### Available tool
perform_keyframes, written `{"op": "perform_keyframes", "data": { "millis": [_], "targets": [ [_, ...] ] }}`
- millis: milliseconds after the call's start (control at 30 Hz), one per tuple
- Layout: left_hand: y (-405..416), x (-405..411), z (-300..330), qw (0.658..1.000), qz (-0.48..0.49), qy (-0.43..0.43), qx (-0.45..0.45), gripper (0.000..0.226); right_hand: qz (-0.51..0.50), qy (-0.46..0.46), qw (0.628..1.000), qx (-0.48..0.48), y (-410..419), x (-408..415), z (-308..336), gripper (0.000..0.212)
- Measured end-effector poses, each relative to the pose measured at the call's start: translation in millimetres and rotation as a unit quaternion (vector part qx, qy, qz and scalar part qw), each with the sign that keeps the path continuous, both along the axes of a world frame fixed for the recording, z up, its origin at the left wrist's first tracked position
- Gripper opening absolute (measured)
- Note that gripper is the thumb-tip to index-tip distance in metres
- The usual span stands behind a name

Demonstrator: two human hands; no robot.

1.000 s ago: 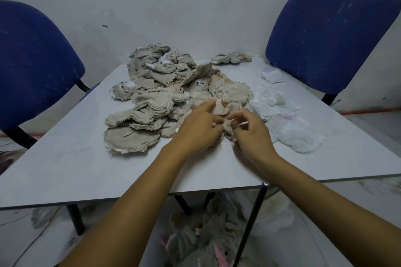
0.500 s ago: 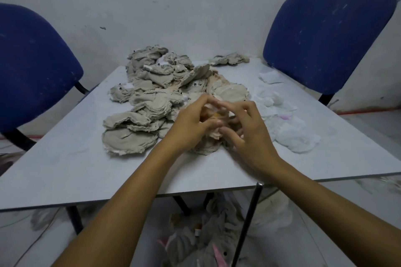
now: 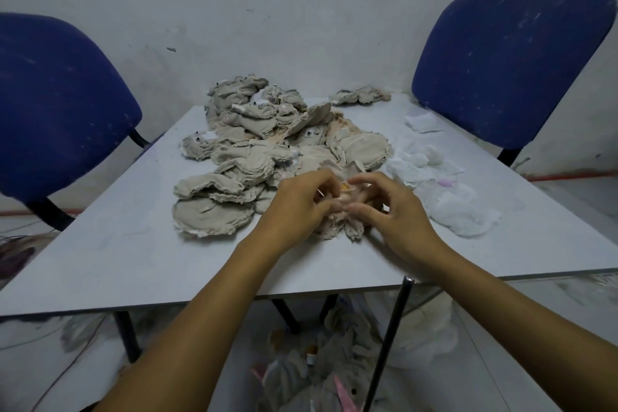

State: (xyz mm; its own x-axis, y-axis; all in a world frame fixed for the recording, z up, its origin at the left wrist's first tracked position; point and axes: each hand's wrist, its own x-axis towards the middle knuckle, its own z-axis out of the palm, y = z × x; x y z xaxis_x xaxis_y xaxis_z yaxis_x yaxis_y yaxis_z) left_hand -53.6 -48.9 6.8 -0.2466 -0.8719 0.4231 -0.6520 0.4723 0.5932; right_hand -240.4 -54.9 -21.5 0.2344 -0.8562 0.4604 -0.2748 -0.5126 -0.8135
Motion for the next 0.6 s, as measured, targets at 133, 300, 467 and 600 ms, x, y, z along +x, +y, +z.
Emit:
{"op": "perform_keyframes", "data": {
  "millis": [133,300,467,600],
  "targets": [
    [-2,2,-1,0.999,0.033,0.003,0.002,0.017,0.005,0.038,0.999,0.02,-6,0,-5,0.051],
    [-3,5,-2,0.997,0.053,0.044,0.026,0.02,-0.048,0.157,0.986,-0.004,-12,5,-8,0.062],
    [-3,5,0,0.997,0.032,0.052,0.047,0.024,-0.006,0.115,0.991,-0.071,-6,4,-1,0.048],
    [-5,0,0,0.995,0.033,0.051,0.084,0.024,0.01,0.09,0.995,-0.031,-2,3,0,0.035]
  ]
}}
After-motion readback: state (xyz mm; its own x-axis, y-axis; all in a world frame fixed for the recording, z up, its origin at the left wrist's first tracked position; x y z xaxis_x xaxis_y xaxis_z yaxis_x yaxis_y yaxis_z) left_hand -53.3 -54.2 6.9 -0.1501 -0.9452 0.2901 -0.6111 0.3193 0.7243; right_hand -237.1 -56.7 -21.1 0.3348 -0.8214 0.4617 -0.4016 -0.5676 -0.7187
